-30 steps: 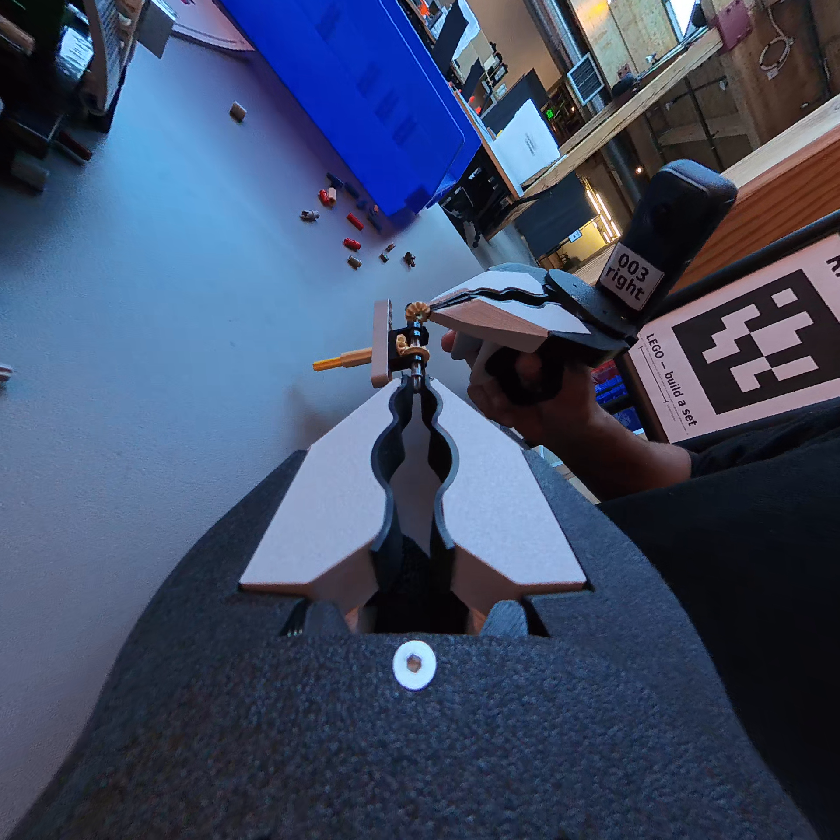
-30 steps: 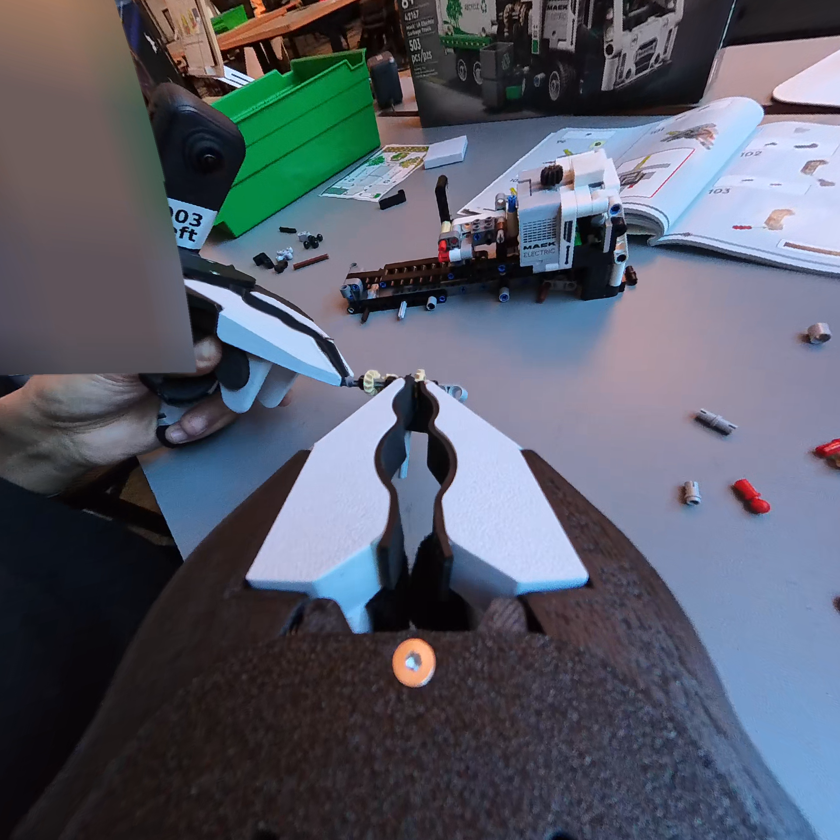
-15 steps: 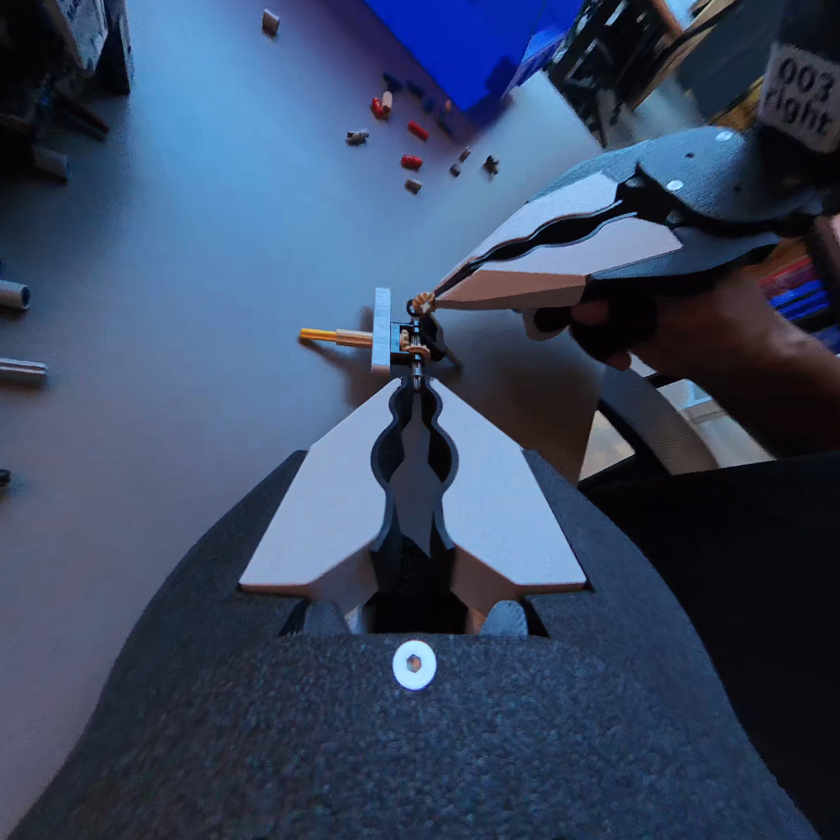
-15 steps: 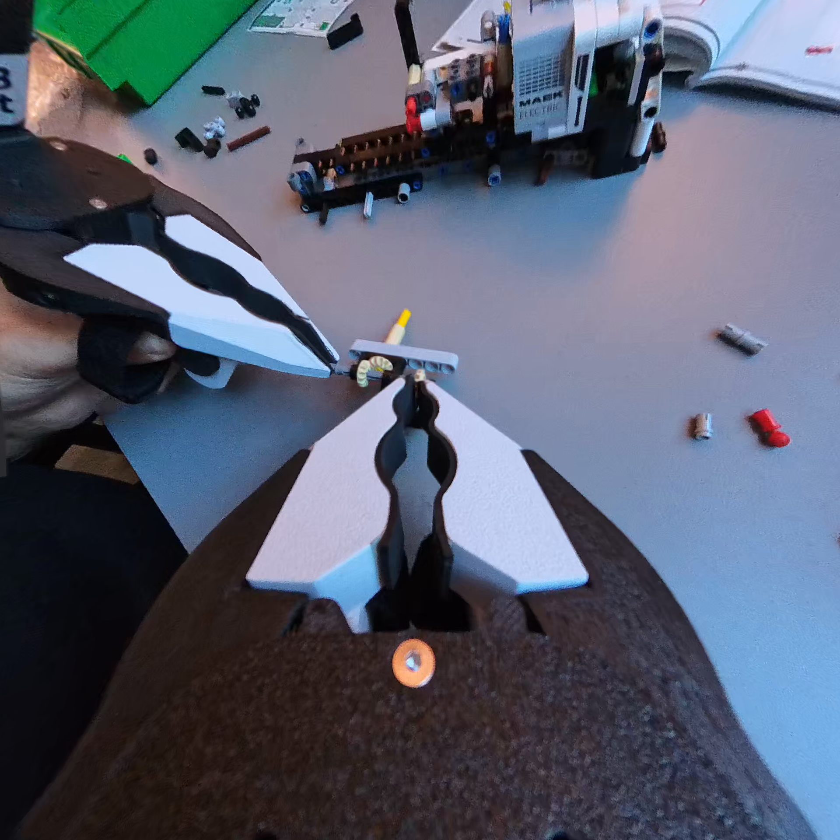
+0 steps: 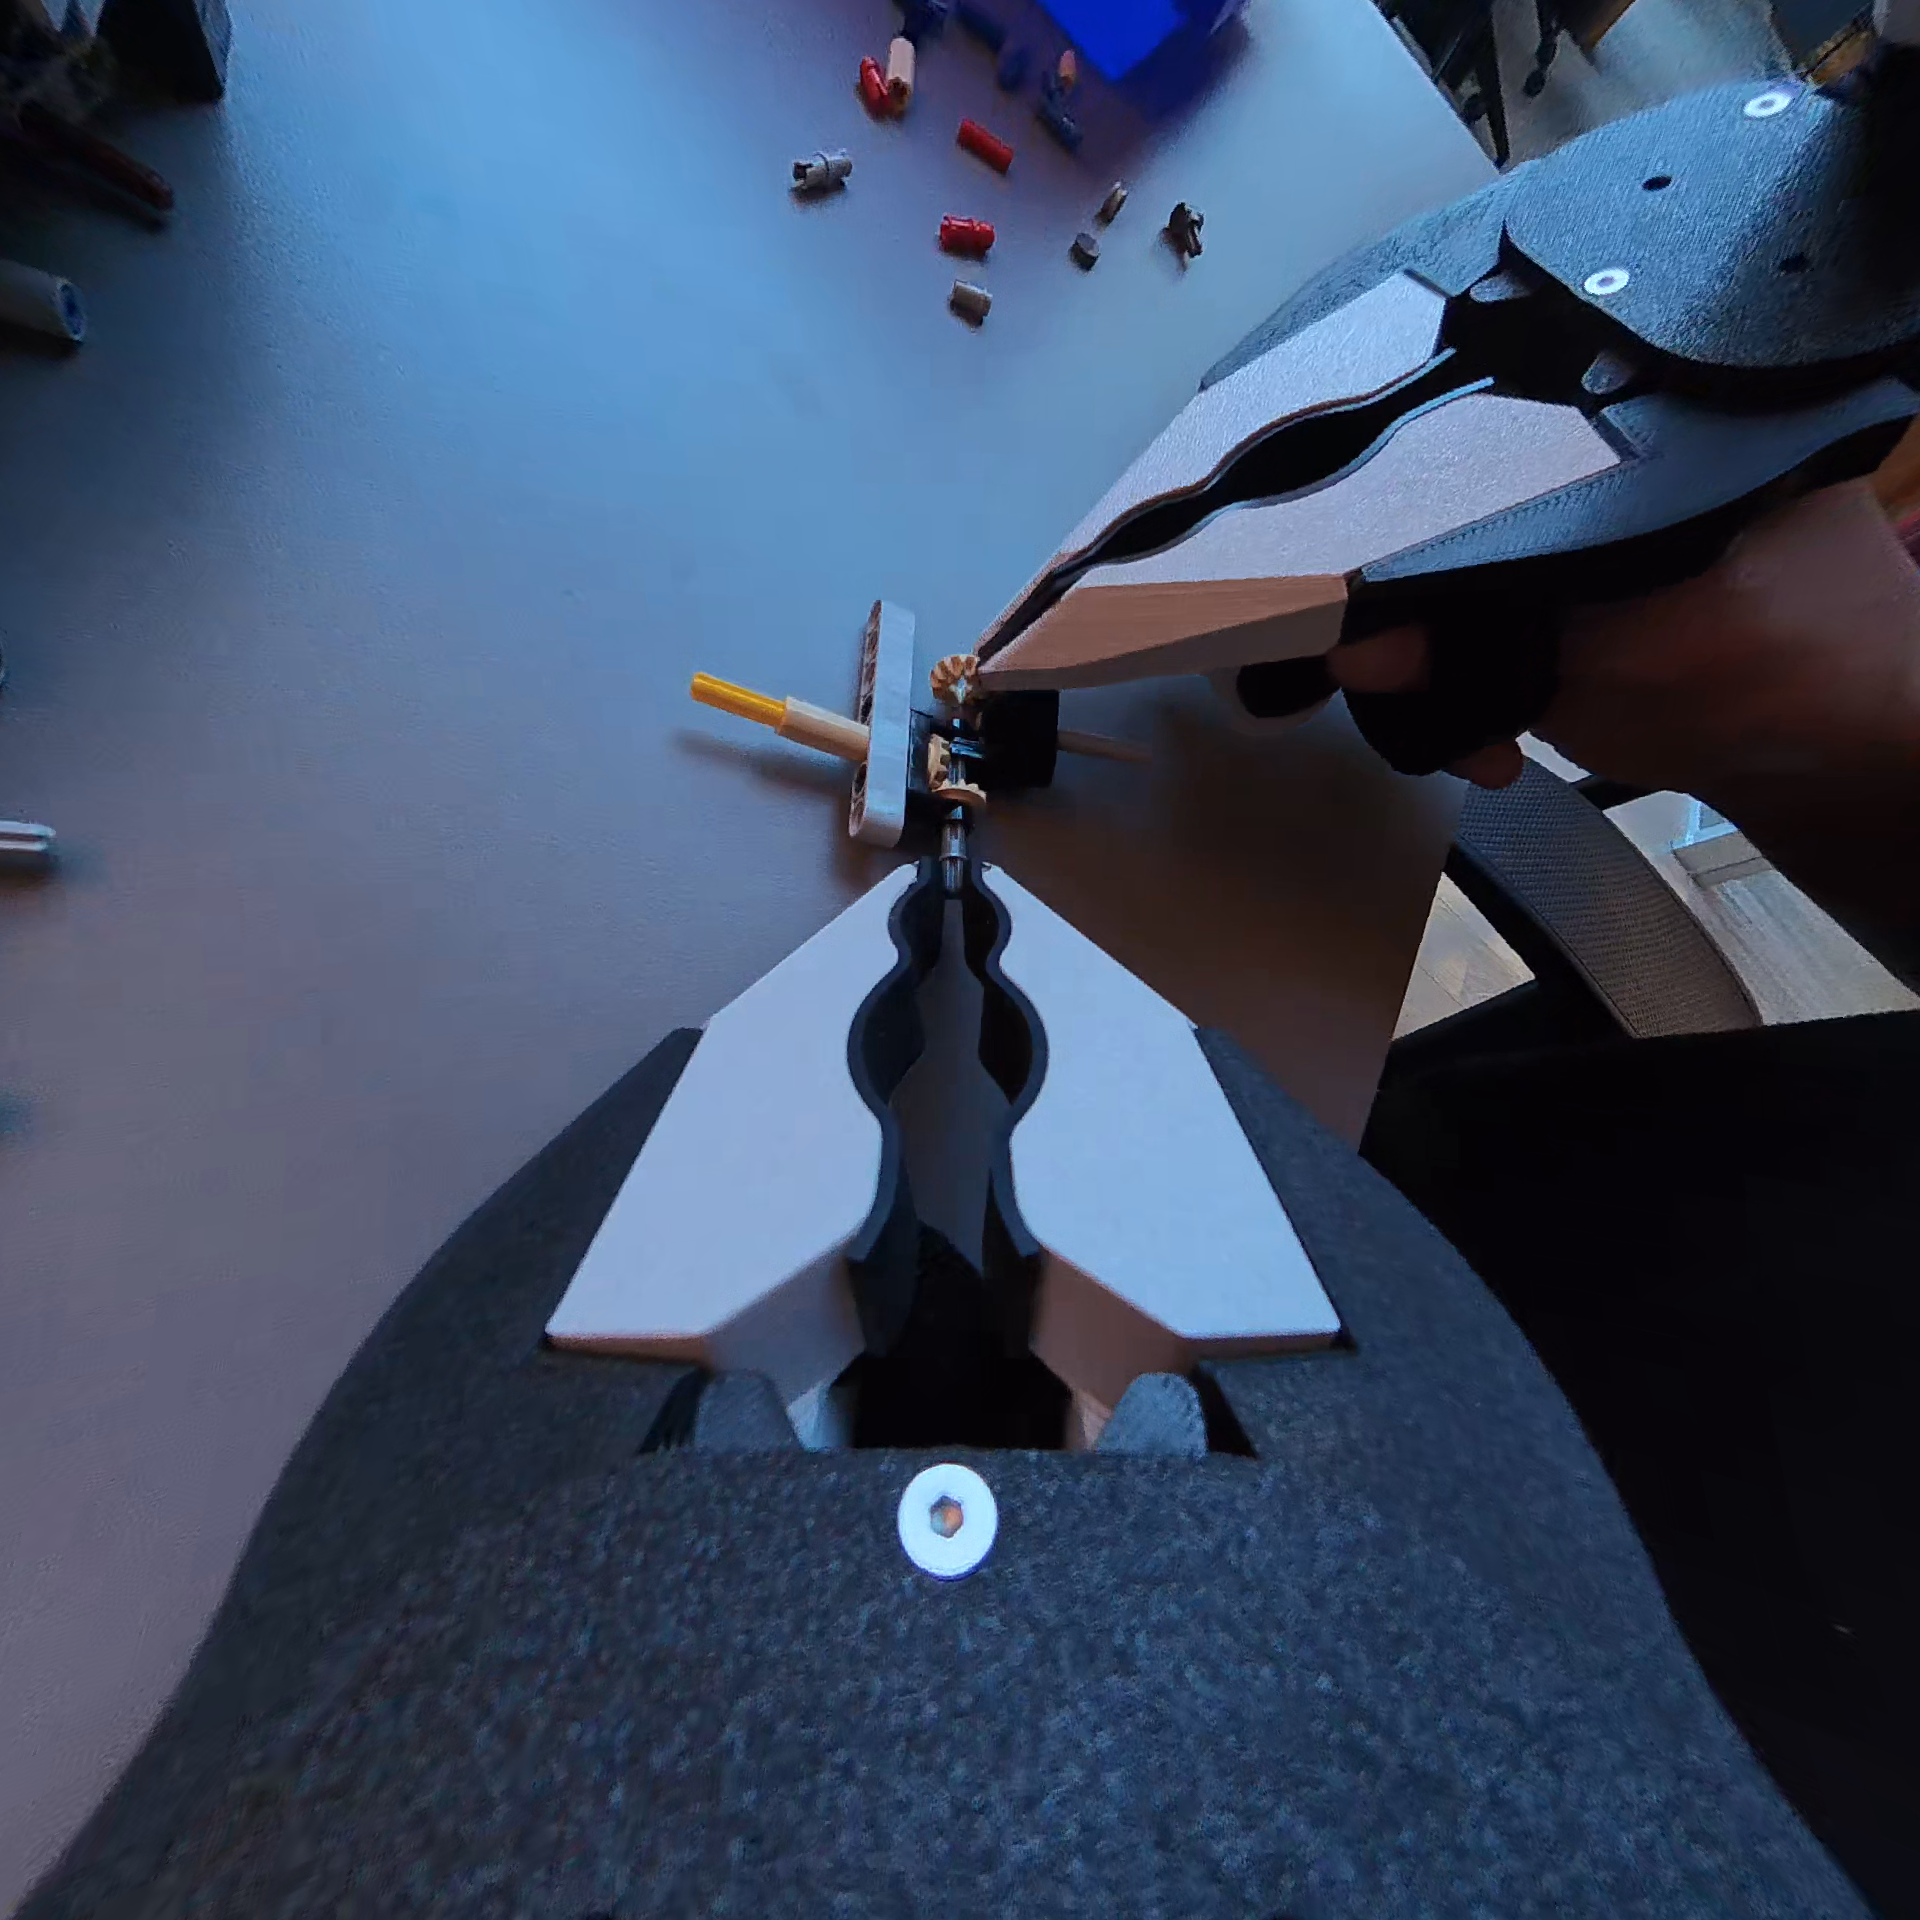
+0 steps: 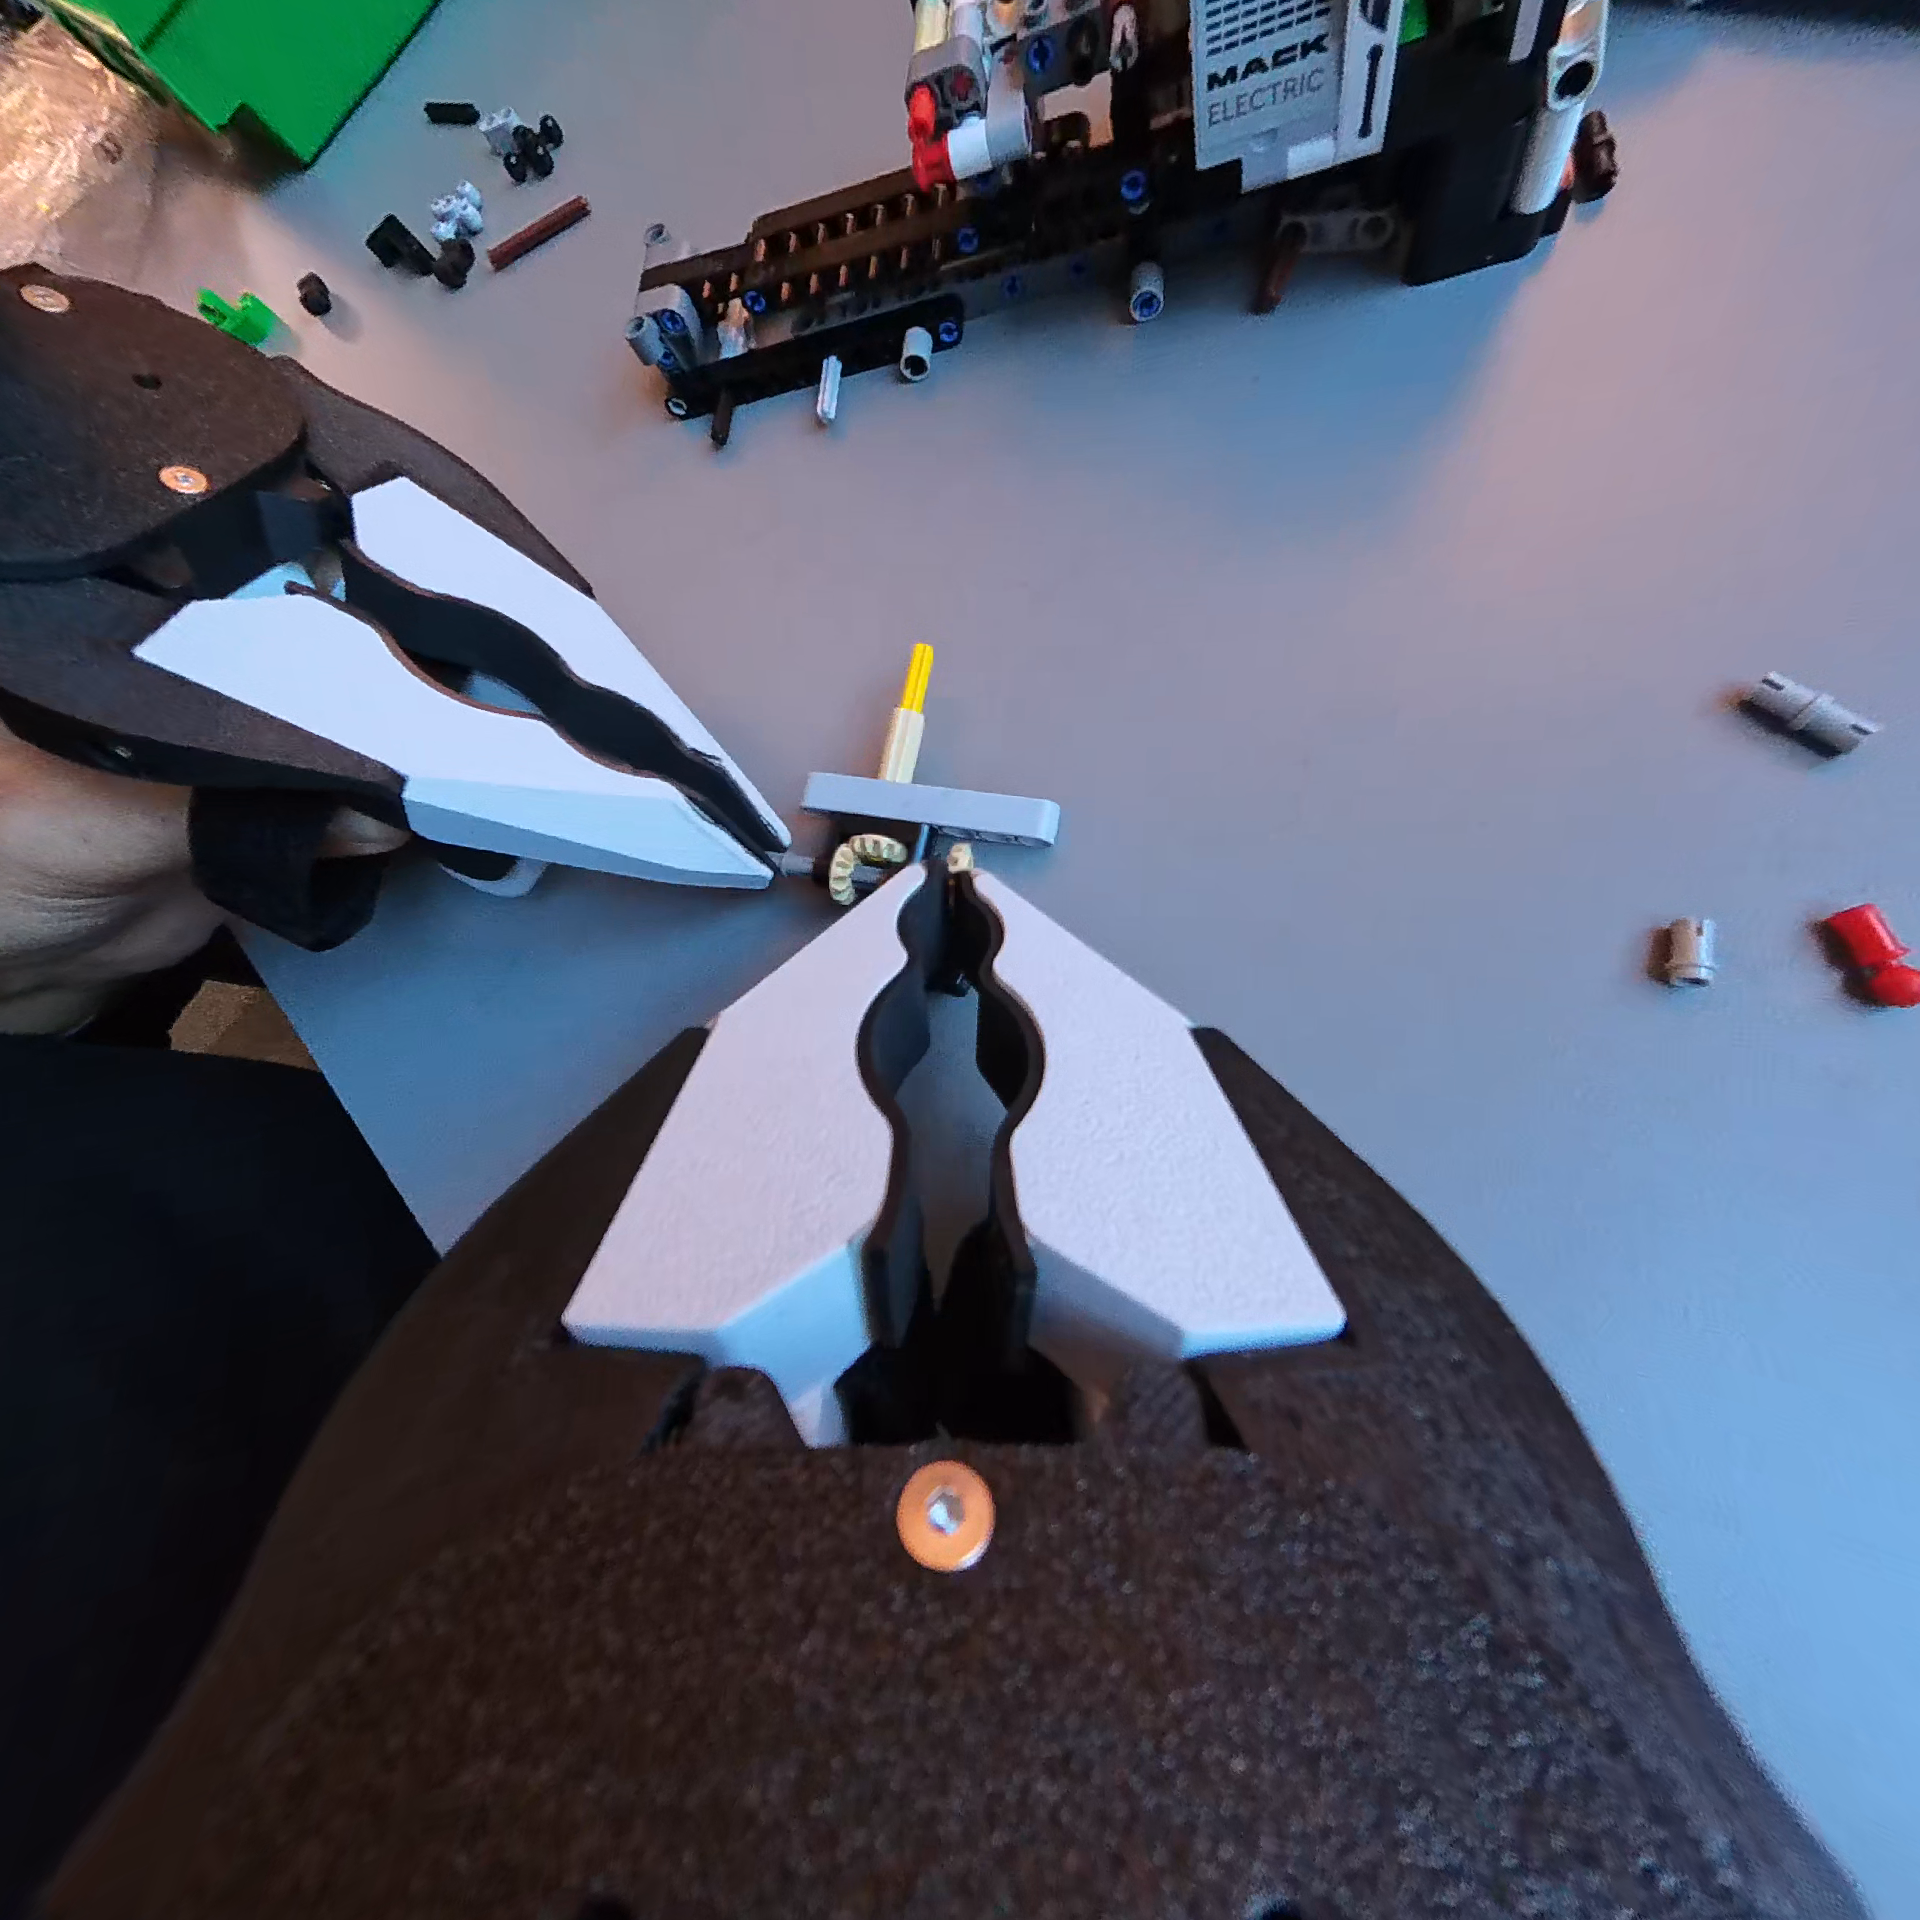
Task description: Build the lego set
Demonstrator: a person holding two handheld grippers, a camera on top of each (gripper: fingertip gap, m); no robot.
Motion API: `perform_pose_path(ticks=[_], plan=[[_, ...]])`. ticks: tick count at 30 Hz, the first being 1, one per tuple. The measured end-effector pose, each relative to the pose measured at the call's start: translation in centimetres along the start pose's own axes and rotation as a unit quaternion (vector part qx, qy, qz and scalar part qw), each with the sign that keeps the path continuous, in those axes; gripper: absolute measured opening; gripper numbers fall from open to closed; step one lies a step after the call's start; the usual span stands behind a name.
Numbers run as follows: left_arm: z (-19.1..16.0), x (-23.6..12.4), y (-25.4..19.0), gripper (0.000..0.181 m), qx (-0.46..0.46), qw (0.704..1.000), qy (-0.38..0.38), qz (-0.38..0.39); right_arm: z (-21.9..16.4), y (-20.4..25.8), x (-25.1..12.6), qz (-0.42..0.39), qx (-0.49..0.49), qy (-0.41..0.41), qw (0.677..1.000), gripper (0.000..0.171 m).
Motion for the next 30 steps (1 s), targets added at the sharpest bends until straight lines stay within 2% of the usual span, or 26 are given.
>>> perform_pose_path(ticks=[15, 24, 30], plan=[[0.04, 0.18, -0.04, 0.002, 0.002, 1.0, 0.001, 0.002, -0.31, -0.38, 0.02, 0.032, 0.061, -0.007, 0.998, 0.001], [0.02, 0.29, -0.07, 0.001, -0.005, 1.0, 0.005, -0.009, -0.14, -0.1, -0.23, -0.007, -0.008, 0.039, 0.999, 0.001], [0.02, 0.4, -0.15, 0.001, -0.004, 1.0, 0.008, -0.012, 0.19, -0.2, -0.19, -0.006, 0.0, 0.078, 0.997, 0.002]])
Point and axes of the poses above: each gripper's, where its closed fingertips meet, x out along the fingers, z out of its top, y = z × x across the jaws, the point moved 5 cm from there along -x, back along the fingers, and after that the axes turned 1 degree about -z, right-handed, at the moved point
